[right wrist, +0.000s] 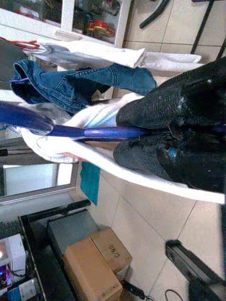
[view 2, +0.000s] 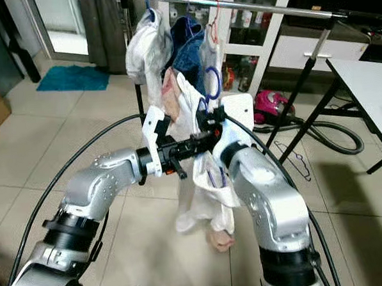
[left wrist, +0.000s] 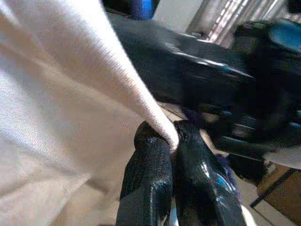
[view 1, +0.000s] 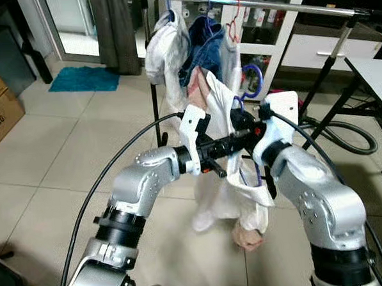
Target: Hang hanger
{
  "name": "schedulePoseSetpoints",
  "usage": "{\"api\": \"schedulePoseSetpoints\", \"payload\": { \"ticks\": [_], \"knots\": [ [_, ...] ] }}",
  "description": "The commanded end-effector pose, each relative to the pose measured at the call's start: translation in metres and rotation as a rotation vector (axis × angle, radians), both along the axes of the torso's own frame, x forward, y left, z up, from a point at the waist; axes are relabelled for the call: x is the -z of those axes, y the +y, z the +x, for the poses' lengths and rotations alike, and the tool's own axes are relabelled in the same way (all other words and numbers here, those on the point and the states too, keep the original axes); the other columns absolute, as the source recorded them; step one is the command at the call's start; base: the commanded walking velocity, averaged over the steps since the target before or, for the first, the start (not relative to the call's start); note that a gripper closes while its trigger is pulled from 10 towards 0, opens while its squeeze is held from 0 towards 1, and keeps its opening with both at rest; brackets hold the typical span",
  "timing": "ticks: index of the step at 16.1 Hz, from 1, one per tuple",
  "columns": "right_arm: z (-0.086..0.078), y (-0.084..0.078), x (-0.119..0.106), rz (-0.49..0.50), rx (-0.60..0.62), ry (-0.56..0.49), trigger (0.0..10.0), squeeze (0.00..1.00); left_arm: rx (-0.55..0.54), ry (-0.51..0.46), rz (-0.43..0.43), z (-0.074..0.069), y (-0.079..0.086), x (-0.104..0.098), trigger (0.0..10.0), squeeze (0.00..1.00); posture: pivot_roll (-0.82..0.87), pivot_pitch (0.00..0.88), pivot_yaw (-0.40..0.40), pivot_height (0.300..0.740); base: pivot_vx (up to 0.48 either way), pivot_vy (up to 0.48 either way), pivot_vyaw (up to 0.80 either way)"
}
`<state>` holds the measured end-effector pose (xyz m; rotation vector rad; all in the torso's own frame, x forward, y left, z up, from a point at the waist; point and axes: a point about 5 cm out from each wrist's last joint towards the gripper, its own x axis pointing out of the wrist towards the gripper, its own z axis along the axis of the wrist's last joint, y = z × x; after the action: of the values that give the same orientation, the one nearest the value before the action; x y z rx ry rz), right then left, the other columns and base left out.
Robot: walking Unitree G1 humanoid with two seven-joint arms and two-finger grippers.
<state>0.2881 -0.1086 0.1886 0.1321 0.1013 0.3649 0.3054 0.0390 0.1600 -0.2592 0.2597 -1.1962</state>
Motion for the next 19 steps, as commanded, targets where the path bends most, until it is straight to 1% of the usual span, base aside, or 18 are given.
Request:
{"api": "schedulePoseSetpoints", "payload": {
  "ticks": [1, 2, 4, 5, 6, 7, 8, 9, 10, 11, 13, 14, 15, 16, 17, 18, 19],
  "knots": [
    [0.005, -0.002, -0.011, 0.028, 0.022, -0.031, 10.0, 0.00, 0.126, 0.000, -0.021, -0.016, -0.012, -0.003, 0.0, 0.00, 0.00, 0.000, -0.039, 0.740, 0.000, 0.000, 0.00],
    [0.008, -0.005, -0.011, 0.035, 0.044, -0.026, 10.0, 0.00, 0.157, -0.009, -0.062, -0.020, -0.012, -0.010, 0.0, 0.00, 0.00, 0.000, -0.038, 0.740, 0.000, 0.000, 0.00],
    [0.010, -0.008, -0.010, 0.040, 0.059, -0.019, 10.0, 0.00, 0.161, -0.009, -0.100, -0.022, -0.010, -0.016, 0.0, 0.00, -0.01, 0.000, -0.034, 0.740, 0.000, 0.000, 0.00],
    [0.013, -0.009, -0.007, 0.028, 0.058, -0.010, 10.0, 0.00, 0.150, -0.008, -0.186, -0.022, -0.006, -0.028, 0.0, 0.00, 0.00, 0.000, -0.034, 0.740, 0.000, 0.000, 0.00],
    [0.016, -0.010, -0.003, -0.008, 0.051, -0.005, 10.0, 0.00, 0.127, -0.010, -0.260, -0.019, 0.000, -0.038, 0.0, 0.00, 0.00, 0.000, -0.035, 0.740, 0.000, 0.000, 0.00],
    [0.017, -0.010, 0.000, -0.031, 0.047, 0.000, 10.0, 0.00, 0.073, -0.020, -0.262, -0.014, 0.008, -0.041, 0.0, 0.00, 0.00, 0.000, -0.038, 0.740, 0.000, 0.000, 0.00],
    [0.017, -0.011, 0.002, -0.031, 0.046, 0.005, 10.0, 0.00, 0.019, -0.036, -0.230, -0.009, 0.014, -0.040, 0.0, 0.00, 0.00, 0.000, -0.038, 0.740, 0.000, 0.000, 0.00],
    [0.016, -0.012, 0.003, -0.049, 0.040, 0.005, 10.0, 0.00, -0.082, -0.072, -0.137, 0.000, 0.027, -0.035, 0.0, 0.00, 0.00, 0.000, -0.041, 0.740, 0.000, 0.000, 0.00],
    [0.015, -0.013, 0.004, -0.061, 0.036, 0.005, 10.0, 0.00, -0.155, -0.091, -0.082, 0.007, 0.037, -0.033, 0.0, 0.00, 0.00, 0.000, -0.043, 0.740, 0.000, 0.000, 0.00],
    [0.015, -0.015, 0.005, -0.073, 0.031, 0.004, 10.0, 0.00, -0.270, -0.115, -0.028, 0.018, 0.053, -0.034, 0.0, 0.00, 0.00, 0.000, -0.046, 0.740, 0.000, 0.000, 0.00],
    [0.016, -0.016, 0.005, -0.075, 0.027, 0.002, 10.0, 0.00, -0.367, -0.149, -0.008, 0.028, 0.070, -0.042, 0.0, 0.00, 0.01, 0.000, -0.048, 0.740, 0.000, 0.000, 0.00],
    [0.016, -0.016, 0.005, -0.072, 0.022, -0.001, 10.0, 0.00, -0.366, -0.168, 0.031, 0.028, 0.071, -0.042, 0.0, 0.00, 0.01, 0.000, -0.049, 0.740, 0.000, 0.000, 0.00],
    [0.016, -0.015, 0.005, -0.069, 0.018, -0.002, 10.0, 0.00, -0.361, -0.175, 0.048, 0.028, 0.070, -0.041, 0.0, 0.00, 0.01, 0.000, -0.050, 0.740, 0.000, 0.000, 0.00],
    [0.016, -0.014, 0.004, -0.060, 0.013, -0.002, 10.0, 0.00, -0.340, -0.180, 0.077, 0.026, 0.067, -0.038, 0.0, 0.00, 0.01, 0.000, -0.049, 0.740, 0.000, 0.000, 0.00],
    [0.016, -0.014, 0.003, -0.040, 0.012, 0.000, 10.0, 0.00, -0.305, -0.169, 0.103, 0.022, 0.059, -0.031, 0.7, 0.00, 0.00, 0.000, -0.047, 0.740, 0.000, 0.000, 0.00],
    [0.017, -0.013, 0.002, -0.026, 0.014, 0.000, 10.0, 0.00, -0.249, -0.153, 0.105, 0.016, 0.047, -0.027, 10.0, 0.20, 0.00, 0.000, -0.045, 0.740, 0.000, 0.000, 0.00],
    [0.017, -0.013, 0.002, -0.023, 0.016, -0.001, 10.0, 0.00, -0.203, -0.141, 0.081, 0.012, 0.040, -0.026, 10.0, 1.00, 0.00, 0.000, -0.045, 0.740, 0.000, 0.000, 0.00]
  ]
}}
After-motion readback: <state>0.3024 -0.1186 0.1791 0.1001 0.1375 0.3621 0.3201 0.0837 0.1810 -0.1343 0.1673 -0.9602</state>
